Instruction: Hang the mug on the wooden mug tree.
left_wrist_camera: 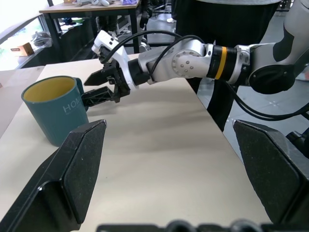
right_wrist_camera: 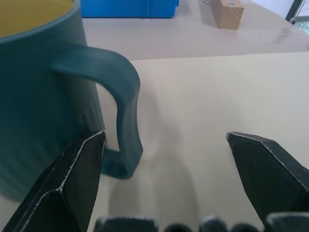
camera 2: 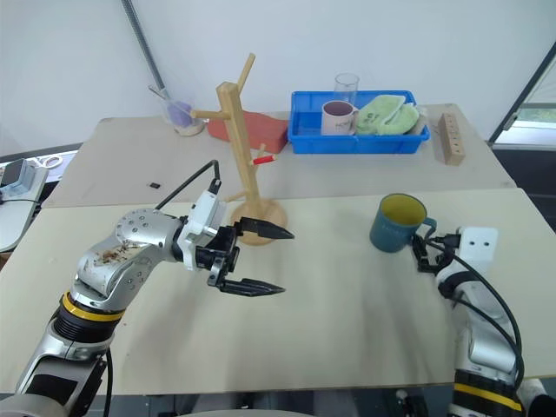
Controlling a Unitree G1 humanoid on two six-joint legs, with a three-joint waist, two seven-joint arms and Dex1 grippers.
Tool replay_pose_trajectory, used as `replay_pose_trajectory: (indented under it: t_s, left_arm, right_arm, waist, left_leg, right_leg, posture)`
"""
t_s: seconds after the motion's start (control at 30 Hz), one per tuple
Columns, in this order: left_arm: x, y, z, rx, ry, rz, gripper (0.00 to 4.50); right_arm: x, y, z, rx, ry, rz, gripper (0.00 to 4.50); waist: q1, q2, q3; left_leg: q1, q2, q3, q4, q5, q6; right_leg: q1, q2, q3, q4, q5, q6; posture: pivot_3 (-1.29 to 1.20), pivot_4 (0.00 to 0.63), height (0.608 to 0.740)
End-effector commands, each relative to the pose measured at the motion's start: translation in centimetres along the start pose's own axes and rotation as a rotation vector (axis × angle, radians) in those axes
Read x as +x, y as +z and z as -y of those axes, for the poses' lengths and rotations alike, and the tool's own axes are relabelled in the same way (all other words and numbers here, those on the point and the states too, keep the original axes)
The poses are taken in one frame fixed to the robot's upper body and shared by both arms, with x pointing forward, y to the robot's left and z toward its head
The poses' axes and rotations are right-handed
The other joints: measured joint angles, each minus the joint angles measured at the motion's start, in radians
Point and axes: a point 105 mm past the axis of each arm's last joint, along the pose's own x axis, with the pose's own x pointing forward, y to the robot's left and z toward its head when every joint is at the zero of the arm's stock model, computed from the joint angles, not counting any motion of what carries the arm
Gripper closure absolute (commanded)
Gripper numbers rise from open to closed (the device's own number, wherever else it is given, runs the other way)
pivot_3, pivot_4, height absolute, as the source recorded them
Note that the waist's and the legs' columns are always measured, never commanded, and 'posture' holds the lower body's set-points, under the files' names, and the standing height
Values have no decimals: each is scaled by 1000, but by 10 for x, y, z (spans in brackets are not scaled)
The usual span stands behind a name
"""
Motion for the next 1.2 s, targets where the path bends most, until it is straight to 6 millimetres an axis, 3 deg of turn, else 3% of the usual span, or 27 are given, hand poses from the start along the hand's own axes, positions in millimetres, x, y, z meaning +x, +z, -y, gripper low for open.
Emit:
replay_pose_trajectory:
  t_s: [0.03, 0.13, 0.17, 0.57, 0.7, 0.77, 0.87, 0.97, 1.2]
  left_arm:
    - [-3, 8, -3, 52, 17, 9, 0]
    - [-3, 8, -3, 52, 19, 9, 0]
    - [-3, 7, -4, 52, 19, 7, 0]
    - [-9, 3, -12, 58, 84, -10, 0]
    - [-26, 3, -20, 38, 177, -11, 0]
    - [-39, 3, -23, 15, 248, -5, 0]
    - [-56, 3, -22, -3, 339, 5, 0]
    - [-74, 1, -16, -21, 418, 7, 0]
    - [-114, 5, -11, -53, 589, 58, 0]
  right_arm:
    - [4, 11, 0, 9, 3, 41, 55]
    - [7, 7, -4, 25, 19, 27, 55]
    - [9, 7, -6, 30, 30, 25, 294]
    - [16, 13, -12, 69, 80, 35, 4394]
    - [13, 37, -22, -36, 138, 99, 4454]
    - [10, 64, -35, -146, 203, 160, 4454]
    - [5, 100, -67, -409, 348, 224, 4454]
    - [-2, 135, -107, -701, 514, 300, 4454]
    - [-6, 180, -175, -1158, 764, 425, 4454]
  waist:
    - [-1, 0, 0]
    - [-5, 0, 0]
    - [-5, 0, 0]
    - [-9, 0, 0]
    - [-11, 0, 0]
    - [-14, 1, 0]
    - [-19, 2, 1]
    - [-24, 2, 1]
    - [-11, -3, 5]
  left_leg:
    - [0, 0, 0, 0, 0, 0]
    - [0, 0, 0, 0, 0, 0]
    - [0, 0, 0, 0, 0, 0]
    - [0, 0, 0, 0, 0, 1]
    - [0, 0, 0, 0, 0, 1]
    - [0, 0, 0, 0, 0, 1]
    - [1, -1, 0, 0, 0, 1]
    - [3, 0, 0, -1, 0, 1]
    - [6, 0, 1, -2, -1, -1]
  right_leg:
    - [0, 0, 0, 0, 0, 0]
    - [0, 0, 0, 1, 0, 0]
    - [0, 0, 0, 1, 0, 0]
    - [0, 1, 0, 3, 0, 0]
    - [0, 1, 0, 3, 0, 0]
    - [0, 1, 2, 6, 0, 0]
    - [-2, 3, 7, 9, 3, 6]
    - [-3, 4, 9, 9, 0, 0]
    - [-6, 3, 10, 7, -2, -3]
  posture:
    - [0, 150, 721]
    - [0, 150, 721]
    - [0, 150, 721]
    - [0, 150, 721]
    - [0, 150, 721]
    - [0, 150, 721]
    - [0, 150, 721]
    - [0, 150, 721]
    - [0, 150, 721]
